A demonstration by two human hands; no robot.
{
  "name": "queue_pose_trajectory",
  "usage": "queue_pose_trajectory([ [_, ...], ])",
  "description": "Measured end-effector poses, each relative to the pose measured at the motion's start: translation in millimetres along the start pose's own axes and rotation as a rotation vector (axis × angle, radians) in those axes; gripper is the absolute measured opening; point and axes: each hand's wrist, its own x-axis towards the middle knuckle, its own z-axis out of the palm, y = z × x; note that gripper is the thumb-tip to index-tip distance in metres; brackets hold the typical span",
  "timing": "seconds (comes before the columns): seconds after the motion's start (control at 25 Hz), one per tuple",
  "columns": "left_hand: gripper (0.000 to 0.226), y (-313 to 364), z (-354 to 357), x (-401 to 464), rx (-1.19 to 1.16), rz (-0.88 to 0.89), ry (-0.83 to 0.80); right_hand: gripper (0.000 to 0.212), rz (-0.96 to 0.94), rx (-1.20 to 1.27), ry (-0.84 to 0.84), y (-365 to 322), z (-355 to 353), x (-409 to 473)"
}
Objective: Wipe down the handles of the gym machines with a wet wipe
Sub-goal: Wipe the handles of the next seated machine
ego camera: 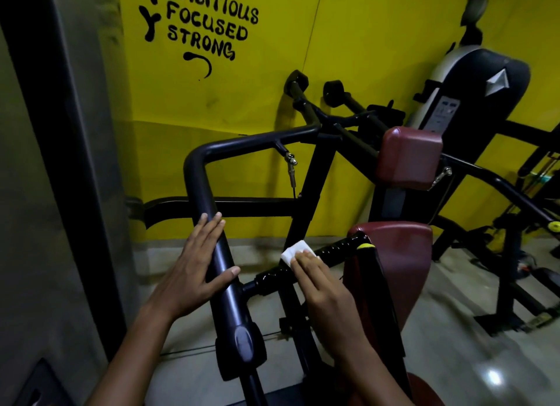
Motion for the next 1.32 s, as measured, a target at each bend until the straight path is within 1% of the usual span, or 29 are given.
queue_pose_trajectory([
  [0.08, 0.094, 0, 0, 0, 0.002, 0.005, 0.005, 0.043, -0.037, 0.004, -0.008, 4, -4, -2],
  [0.2, 0.093, 1, 0, 0, -0.003, 0.002, 0.012, 0.041, 0.057, -0.026, -0.005, 12, -9, 2],
  [0.28, 0.093, 2, 0, -1, -0.012, 0.000, 0.011, 0.054, 0.092, -0.041, -0.049, 6, -8, 3],
  [0.4, 0.093, 1, 1, -1, -0.018, 0.000, 0.013, 0.056, 0.084, -0.077, -0.066, 2, -9, -4],
  [0.44, 0.093, 1, 1, -1, -0.021, -0.003, 0.015, 0.058, 0.127, -0.092, -0.083, 4, -10, -4],
  [0.56, 0.093, 2, 1, -1, -0.015, -0.007, 0.017, 0.075, 0.307, -0.113, -0.163, 2, -7, 4],
  [0.68, 0.094, 3, 1, -1, -0.015, -0.010, 0.013, 0.085, 0.327, -0.104, -0.214, -3, -7, 1],
  [0.84, 0.093, 4, 0, -2, -0.019, -0.012, 0.009, 0.068, 0.426, -0.128, -0.213, -1, -9, 10],
  [0.96, 0.091, 3, 0, -1, -0.017, -0.013, 0.007, 0.079, 0.446, -0.123, -0.278, -7, -10, 11],
  [1.04, 0.091, 3, 1, -2, -0.021, -0.008, 0.011, 0.076, 0.461, -0.111, -0.295, -8, -11, 10],
  [1.12, 0.093, 3, 1, -2, -0.026, -0.007, 0.012, 0.072, 0.554, -0.127, -0.301, -5, -11, 16],
  [1.2, 0.094, 3, 1, -1, -0.025, -0.012, 0.009, 0.074, 0.619, -0.137, -0.304, -5, -11, 24],
  [1.32, 0.094, 3, 1, -1, -0.018, -0.011, 0.007, 0.070, 0.554, -0.147, -0.268, -4, -6, 20],
])
